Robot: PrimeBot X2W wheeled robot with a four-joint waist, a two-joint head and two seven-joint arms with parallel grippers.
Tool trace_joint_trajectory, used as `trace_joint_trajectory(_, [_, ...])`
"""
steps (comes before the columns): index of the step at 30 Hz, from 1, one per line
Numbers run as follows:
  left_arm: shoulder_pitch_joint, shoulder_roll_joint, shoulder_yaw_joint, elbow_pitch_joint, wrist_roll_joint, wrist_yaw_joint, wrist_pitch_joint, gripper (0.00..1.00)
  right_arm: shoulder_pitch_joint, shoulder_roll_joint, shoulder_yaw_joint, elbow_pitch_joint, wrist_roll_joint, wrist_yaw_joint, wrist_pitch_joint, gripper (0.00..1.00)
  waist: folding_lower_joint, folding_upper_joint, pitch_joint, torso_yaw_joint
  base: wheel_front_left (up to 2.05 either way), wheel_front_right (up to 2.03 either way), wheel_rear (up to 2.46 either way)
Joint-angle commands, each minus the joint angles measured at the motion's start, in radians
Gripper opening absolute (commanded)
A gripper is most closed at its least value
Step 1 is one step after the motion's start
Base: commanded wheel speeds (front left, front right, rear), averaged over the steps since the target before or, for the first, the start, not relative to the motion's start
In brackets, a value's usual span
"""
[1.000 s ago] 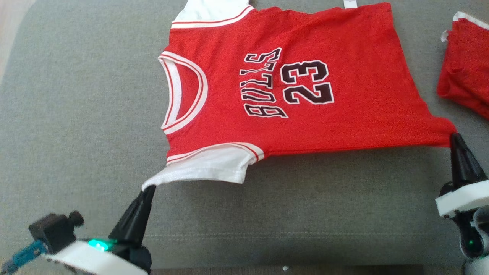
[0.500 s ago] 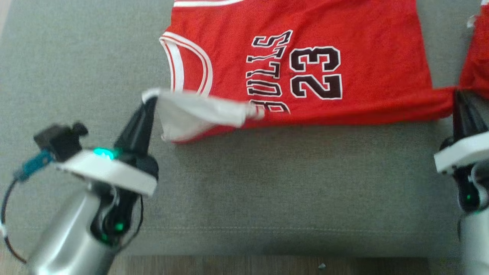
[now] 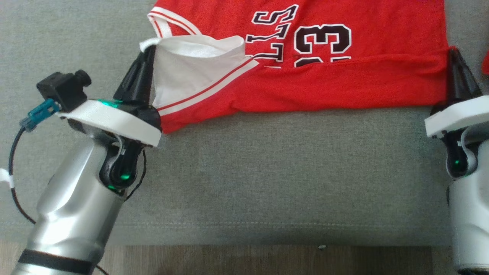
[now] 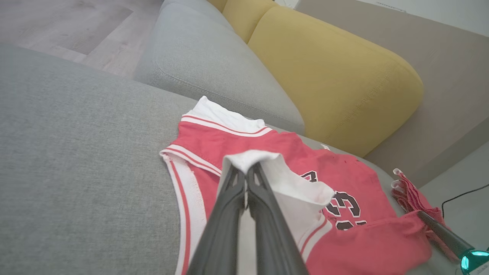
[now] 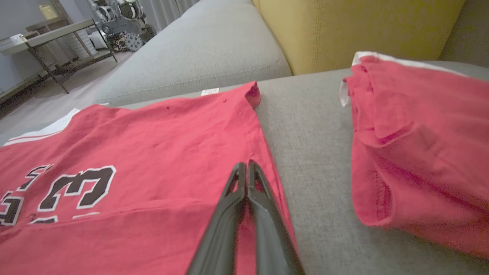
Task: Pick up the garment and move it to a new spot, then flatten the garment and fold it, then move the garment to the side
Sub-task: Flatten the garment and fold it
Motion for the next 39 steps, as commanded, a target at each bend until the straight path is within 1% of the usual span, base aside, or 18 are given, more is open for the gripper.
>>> trace_joint_trajectory(1, [-0.035,0.02,0.043,-0.021,0.0,-0.005,-0.013,0.92,-0.016,-0.001,0.022,-0.027,0.002,0.004,-0.025,0.65,0.0,0.0,0.003,-0.005,0.0,0.0,0.0])
trace_joint_trajectory(2, [-0.034,0.011,0.043,-0.024,-0.01,-0.006,-0.015,1.0,-0.022,0.0,0.031,-0.025,0.001,0.004,-0.046,1.0,0.0,0.0,0.004,-0.007,0.0,0.0,0.0])
trace_joint_trajectory(5, [-0.011,0.01,0.058,-0.069,-0.016,-0.006,-0.017,1.0,-0.025,0.002,0.06,-0.031,0.003,0.004,-0.109,1.0,0.0,0.0,0.0,-0.014,0.0,0.0,0.0])
trace_joint_trajectory(7, [0.028,0.006,0.1,-0.11,0.017,-0.006,-0.017,1.0,-0.016,0.007,0.069,-0.041,0.01,0.004,-0.143,1.0,0.0,0.0,-0.004,-0.018,0.0,0.0,0.0])
trace_joint_trajectory(10, [0.122,-0.016,0.148,-0.147,0.079,-0.006,-0.017,1.0,0.012,0.025,0.08,-0.061,0.018,0.004,-0.175,1.0,0.0,0.0,-0.014,-0.024,0.0,0.0,0.0])
trace_joint_trajectory(14, [0.242,-0.035,0.131,-0.159,0.147,-0.004,-0.017,1.0,0.052,0.049,0.082,-0.087,0.026,0.004,-0.191,1.0,0.0,0.0,-0.022,-0.025,0.0,0.0,0.0])
trace_joint_trajectory(17, [0.295,-0.039,0.099,-0.137,0.178,0.011,-0.014,1.0,0.073,0.061,0.078,-0.1,0.025,0.004,-0.192,1.0,0.0,0.0,-0.026,-0.025,0.0,0.0,0.0])
trace_joint_trajectory(21, [0.316,-0.039,0.085,-0.088,0.221,0.07,-0.009,1.0,0.082,0.072,0.082,-0.105,0.02,0.004,-0.188,1.0,0.0,0.0,-0.038,-0.032,0.0,0.0,0.0])
trace_joint_trajectory(26, [0.301,-0.05,0.093,-0.015,0.244,0.125,-0.009,1.0,0.089,0.08,0.086,-0.109,0.018,0.004,-0.185,1.0,0.0,0.0,-0.049,-0.045,0.0,0.0,0.0])
trace_joint_trajectory(29, [0.286,-0.054,0.089,0.026,0.248,0.134,0.001,1.0,0.094,0.082,0.082,-0.114,0.018,0.004,-0.18,1.0,0.0,0.0,-0.049,-0.054,0.0,0.0,0.0])
trace_joint_trajectory(34, [0.26,-0.059,0.084,0.063,0.254,0.126,-0.002,1.0,0.105,0.08,0.062,-0.118,0.015,0.004,-0.165,1.0,0.0,0.0,-0.043,-0.057,0.0,0.0,0.0])
trace_joint_trajectory(35, [0.247,-0.06,0.078,0.082,0.26,0.119,-0.004,0.4,0.114,0.082,0.045,-0.113,0.01,0.004,-0.143,1.0,0.0,0.0,-0.041,-0.056,0.0,0.0,0.0])
trace_joint_trajectory(36, [0.241,-0.059,0.073,0.092,0.267,0.118,-0.005,0.12,0.119,0.085,0.035,-0.109,0.006,0.004,-0.128,1.0,0.0,0.0,-0.04,-0.055,0.0,0.0,0.0])
trace_joint_trajectory(37, [0.237,-0.06,0.07,0.1,0.271,0.116,-0.005,0.0,0.122,0.087,0.027,-0.107,0.002,0.004,-0.114,1.0,0.0,0.0,-0.039,-0.053,0.0,0.0,0.0])
trace_joint_trajectory(39, [0.23,-0.059,0.067,0.115,0.277,0.111,-0.008,0.0,0.128,0.094,0.005,-0.1,-0.004,0.004,-0.083,1.0,0.0,0.0,-0.038,-0.05,0.0,0.0,0.0])
